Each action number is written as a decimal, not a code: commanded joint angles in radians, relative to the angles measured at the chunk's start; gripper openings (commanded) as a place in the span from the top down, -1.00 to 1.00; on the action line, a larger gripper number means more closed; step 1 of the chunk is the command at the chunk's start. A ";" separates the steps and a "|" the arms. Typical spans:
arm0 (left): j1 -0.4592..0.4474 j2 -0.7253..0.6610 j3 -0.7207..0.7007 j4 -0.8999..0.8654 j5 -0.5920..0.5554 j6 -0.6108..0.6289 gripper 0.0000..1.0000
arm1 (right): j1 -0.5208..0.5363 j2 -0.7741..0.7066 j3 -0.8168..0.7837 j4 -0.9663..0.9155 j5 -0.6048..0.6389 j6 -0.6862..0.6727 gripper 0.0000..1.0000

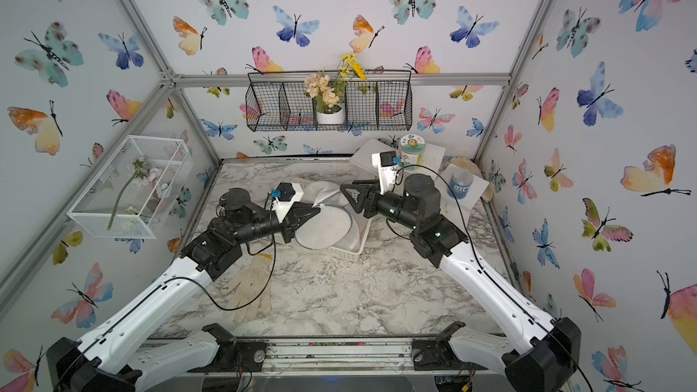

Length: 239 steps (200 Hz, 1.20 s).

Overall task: Turn the laundry bag inside out
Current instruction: Turn over the laundry bag.

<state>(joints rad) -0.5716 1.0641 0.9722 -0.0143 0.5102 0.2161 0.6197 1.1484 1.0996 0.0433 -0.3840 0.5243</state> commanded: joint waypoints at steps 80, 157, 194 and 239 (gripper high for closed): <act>-0.005 0.020 0.005 0.115 -0.036 -0.072 1.00 | 0.000 0.180 0.002 0.203 -0.502 0.245 0.21; -0.020 0.037 0.006 0.129 0.017 -0.090 1.00 | 0.000 0.237 0.017 0.307 -0.498 0.289 0.18; -0.022 0.036 0.005 0.123 0.010 -0.088 1.00 | 0.000 0.229 0.006 0.326 -0.468 0.292 0.41; -0.023 0.033 0.006 0.117 0.001 -0.082 1.00 | 0.000 0.215 -0.008 0.311 -0.411 0.287 0.81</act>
<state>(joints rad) -0.5846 1.1007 0.9722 0.0929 0.4763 0.1333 0.6170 1.3819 1.1011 0.3229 -0.8474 0.8188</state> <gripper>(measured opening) 0.081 0.127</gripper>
